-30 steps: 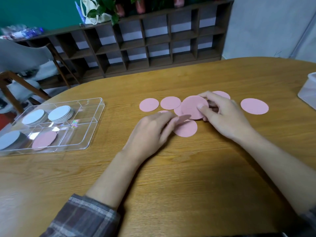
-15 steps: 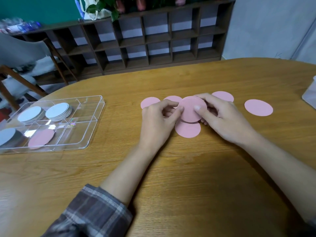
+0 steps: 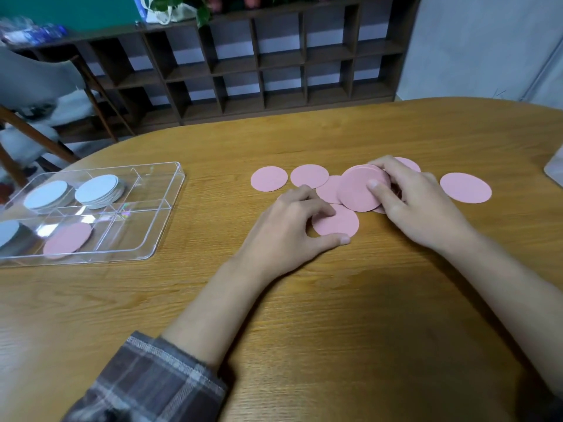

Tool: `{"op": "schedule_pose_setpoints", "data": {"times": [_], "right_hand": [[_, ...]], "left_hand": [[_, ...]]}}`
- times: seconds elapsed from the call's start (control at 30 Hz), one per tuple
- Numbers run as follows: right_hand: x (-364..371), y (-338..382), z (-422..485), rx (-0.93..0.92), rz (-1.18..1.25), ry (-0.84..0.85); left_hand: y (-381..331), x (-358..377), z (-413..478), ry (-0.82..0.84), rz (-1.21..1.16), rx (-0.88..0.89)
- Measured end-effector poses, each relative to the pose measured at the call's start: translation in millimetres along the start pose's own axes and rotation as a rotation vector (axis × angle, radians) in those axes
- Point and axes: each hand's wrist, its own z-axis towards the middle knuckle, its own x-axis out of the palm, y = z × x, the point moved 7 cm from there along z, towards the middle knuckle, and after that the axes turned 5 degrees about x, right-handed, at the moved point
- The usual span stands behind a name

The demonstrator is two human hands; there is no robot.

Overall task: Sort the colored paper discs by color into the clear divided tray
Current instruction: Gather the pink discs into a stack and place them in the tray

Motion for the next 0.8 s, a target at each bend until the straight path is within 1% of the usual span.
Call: {"op": "schedule_pose_setpoints", "data": {"times": [0.17, 0.3, 0.4, 0.53, 0.7, 0.8], "right_hand": [[-2.5, 0.5, -0.7, 0.016, -0.008, -0.033], [-2.4, 4.7, -2.4, 0.007, 0.099, -0.042], [-0.7, 8.4, -3.9, -0.007, 0.12, -0.016], [4.8, 13.4, -6.9, -0.023, 0.154, 0.044], [7.5, 15.2, -6.7, -0.01, 0.226, 0.1], [7.9, 17.0, -6.9, -0.03, 0.241, 0.123]], "left_hand": [[-15.7, -7.7, -1.6, 0.006, 0.1, 0.142], [-21.7, -21.3, -2.1, -0.151, 0.171, 0.207], [-24.8, -30.6, -2.8, -0.267, 0.128, 0.217], [-17.8, -32.9, -1.5, -0.342, 0.036, 0.149], [-3.2, -28.6, -1.9, -0.347, -0.123, -0.057], [1.9, -28.2, -2.1, -0.36, -0.195, -0.128]]}}
